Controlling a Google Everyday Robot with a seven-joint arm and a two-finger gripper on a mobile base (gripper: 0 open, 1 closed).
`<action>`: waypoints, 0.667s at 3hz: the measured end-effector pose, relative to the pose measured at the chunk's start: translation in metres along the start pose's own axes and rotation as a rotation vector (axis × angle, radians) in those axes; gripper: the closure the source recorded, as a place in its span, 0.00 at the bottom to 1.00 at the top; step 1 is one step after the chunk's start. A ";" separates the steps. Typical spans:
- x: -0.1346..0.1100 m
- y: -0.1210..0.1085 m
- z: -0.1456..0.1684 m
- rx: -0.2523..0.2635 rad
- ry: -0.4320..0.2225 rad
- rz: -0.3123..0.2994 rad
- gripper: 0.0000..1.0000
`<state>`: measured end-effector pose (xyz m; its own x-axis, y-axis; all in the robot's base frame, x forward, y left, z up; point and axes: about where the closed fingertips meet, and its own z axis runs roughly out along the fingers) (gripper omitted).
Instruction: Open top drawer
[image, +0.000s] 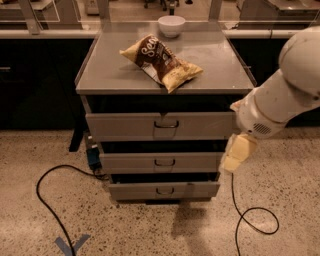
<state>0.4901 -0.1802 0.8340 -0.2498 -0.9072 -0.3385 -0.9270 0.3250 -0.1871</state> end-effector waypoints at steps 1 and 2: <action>-0.016 -0.004 0.048 0.010 -0.056 -0.008 0.00; -0.031 -0.009 0.083 0.007 -0.121 -0.019 0.00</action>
Offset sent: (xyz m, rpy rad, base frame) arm 0.0581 0.0705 -0.0962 0.1737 -0.0629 0.0671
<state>0.5298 -0.1331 0.7695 -0.1963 -0.8747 -0.4432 -0.9291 0.3104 -0.2011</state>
